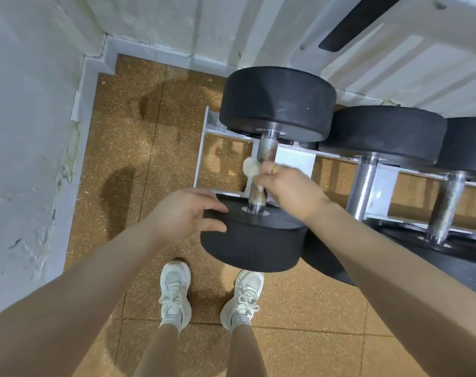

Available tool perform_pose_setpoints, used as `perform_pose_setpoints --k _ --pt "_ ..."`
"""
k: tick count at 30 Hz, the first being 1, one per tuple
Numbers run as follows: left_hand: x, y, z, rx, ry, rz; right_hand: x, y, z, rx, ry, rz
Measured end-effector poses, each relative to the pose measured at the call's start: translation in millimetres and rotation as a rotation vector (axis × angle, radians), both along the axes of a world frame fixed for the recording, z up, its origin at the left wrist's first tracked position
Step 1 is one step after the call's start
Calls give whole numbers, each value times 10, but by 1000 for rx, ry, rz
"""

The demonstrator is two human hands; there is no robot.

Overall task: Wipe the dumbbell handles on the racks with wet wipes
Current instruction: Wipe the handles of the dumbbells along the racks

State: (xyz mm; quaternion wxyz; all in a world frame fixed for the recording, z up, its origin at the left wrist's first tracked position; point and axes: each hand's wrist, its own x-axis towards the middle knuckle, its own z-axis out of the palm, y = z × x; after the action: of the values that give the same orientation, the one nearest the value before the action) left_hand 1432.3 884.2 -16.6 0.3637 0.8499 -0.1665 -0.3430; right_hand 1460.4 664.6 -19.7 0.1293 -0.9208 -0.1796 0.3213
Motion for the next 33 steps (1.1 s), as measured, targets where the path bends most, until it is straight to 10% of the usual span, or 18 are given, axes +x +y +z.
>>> perform_pose_setpoints --k 4,12,27,33 --pt "-27 7 10 28 0 7 -131 -6 5 74 105 126" --pt "12 -114 48 41 27 -60 260 -23 -46 82 -394 -113" --pt "71 -179 50 -6 43 -101 -140 -153 -36 303 83 140" --pt "86 -166 35 1 75 -109 230 -199 -39 385 -433 -379"
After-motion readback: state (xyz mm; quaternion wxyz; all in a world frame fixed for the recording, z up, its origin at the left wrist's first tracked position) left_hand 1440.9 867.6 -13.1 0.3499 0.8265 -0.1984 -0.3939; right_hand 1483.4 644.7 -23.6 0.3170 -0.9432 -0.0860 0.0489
